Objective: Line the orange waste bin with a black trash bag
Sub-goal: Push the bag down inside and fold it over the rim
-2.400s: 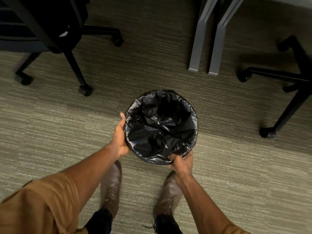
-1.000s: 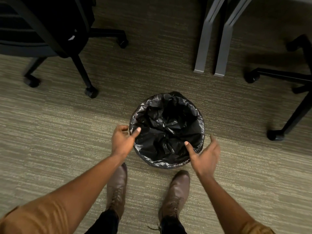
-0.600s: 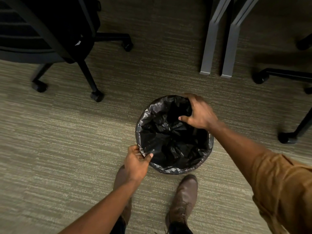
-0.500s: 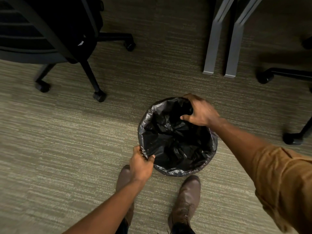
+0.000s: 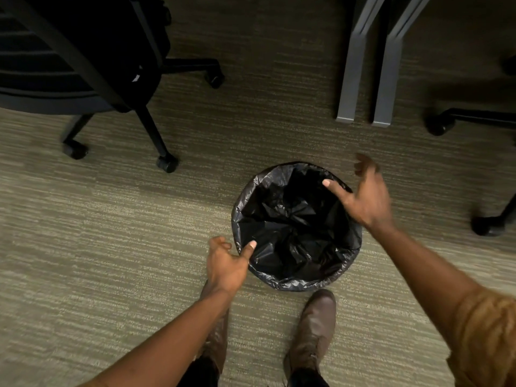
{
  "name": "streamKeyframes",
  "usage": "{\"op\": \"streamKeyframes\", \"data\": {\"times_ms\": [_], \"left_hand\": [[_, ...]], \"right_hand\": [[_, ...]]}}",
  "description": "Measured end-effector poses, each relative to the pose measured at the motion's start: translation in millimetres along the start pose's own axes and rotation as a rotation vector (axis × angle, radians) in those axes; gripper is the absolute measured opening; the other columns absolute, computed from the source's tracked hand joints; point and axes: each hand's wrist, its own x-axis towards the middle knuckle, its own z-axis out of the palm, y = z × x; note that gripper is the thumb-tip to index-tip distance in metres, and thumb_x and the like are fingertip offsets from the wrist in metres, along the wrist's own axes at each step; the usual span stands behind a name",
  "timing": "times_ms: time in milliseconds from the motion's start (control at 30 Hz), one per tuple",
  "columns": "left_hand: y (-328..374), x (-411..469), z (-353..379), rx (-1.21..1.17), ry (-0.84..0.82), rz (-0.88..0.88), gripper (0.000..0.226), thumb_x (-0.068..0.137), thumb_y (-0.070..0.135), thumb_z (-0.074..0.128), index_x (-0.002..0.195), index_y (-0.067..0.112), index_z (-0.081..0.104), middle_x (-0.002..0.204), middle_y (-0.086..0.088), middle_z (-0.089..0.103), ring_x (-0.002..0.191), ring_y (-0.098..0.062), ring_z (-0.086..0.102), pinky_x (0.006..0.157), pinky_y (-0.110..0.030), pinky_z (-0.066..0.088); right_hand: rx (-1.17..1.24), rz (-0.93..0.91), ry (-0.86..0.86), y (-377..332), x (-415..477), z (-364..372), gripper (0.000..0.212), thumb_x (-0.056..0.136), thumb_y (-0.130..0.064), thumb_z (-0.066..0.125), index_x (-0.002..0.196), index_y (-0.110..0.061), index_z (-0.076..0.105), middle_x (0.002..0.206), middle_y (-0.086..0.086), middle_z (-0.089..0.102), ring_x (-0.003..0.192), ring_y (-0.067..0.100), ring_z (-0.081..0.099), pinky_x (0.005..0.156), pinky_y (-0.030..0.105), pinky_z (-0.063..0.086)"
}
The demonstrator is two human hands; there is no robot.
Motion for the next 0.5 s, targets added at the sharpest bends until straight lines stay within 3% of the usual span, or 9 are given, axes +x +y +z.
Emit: {"op": "streamKeyframes", "data": {"times_ms": [100, 267, 333, 400, 500], "left_hand": [[8, 2, -1, -0.023, 0.036, 0.033, 0.061, 0.085, 0.037, 0.092, 0.122, 0.023, 0.045, 0.114, -0.002, 0.068, 0.093, -0.027, 0.077, 0.087, -0.047, 0.067], [19, 1, 5, -0.001, -0.022, 0.035, 0.058, 0.09, 0.012, 0.088, 0.134, 0.012, 0.049, 0.108, 0.003, 0.066, 0.102, -0.026, 0.072, 0.097, -0.037, 0.062], [21, 2, 9, 0.019, -0.024, 0.021, 0.057, 0.092, 0.005, 0.084, 0.136, 0.01, 0.049, 0.111, -0.002, 0.071, 0.103, -0.028, 0.073, 0.095, -0.035, 0.062], [18, 3, 12, 0.027, -0.037, 0.009, 0.052, 0.092, 0.001, 0.082, 0.132, 0.012, 0.05, 0.113, -0.007, 0.076, 0.101, -0.029, 0.076, 0.094, -0.04, 0.066], [11, 5, 13, 0.04, -0.043, 0.014, 0.048, 0.094, 0.002, 0.081, 0.129, 0.013, 0.051, 0.112, -0.01, 0.079, 0.1, -0.03, 0.077, 0.093, -0.045, 0.066]], "right_hand": [[-0.062, -0.029, 0.141, 12, -47, 9, 0.097, 0.089, -0.066, 0.072, 0.155, -0.006, 0.036, 0.144, 0.023, 0.052, 0.128, 0.038, 0.055, 0.103, 0.056, 0.053], [0.127, 0.141, 0.02, 19, -101, 38, 0.113, 0.079, -0.047, 0.091, 0.162, -0.005, 0.027, 0.157, 0.022, 0.043, 0.143, 0.038, 0.047, 0.111, 0.041, 0.045], [0.17, 0.2, -0.023, 24, -105, 46, 0.115, 0.08, -0.032, 0.093, 0.165, -0.007, 0.02, 0.163, 0.02, 0.04, 0.147, 0.039, 0.046, 0.115, 0.042, 0.044], [0.191, 0.231, -0.034, 30, -103, 50, 0.111, 0.081, -0.022, 0.091, 0.164, -0.012, 0.019, 0.16, 0.017, 0.049, 0.142, 0.04, 0.054, 0.113, 0.046, 0.049], [0.248, 0.268, -0.073, 41, -97, 50, 0.107, 0.078, -0.032, 0.094, 0.16, -0.014, 0.027, 0.146, 0.013, 0.064, 0.13, 0.039, 0.065, 0.105, 0.042, 0.054]]}}
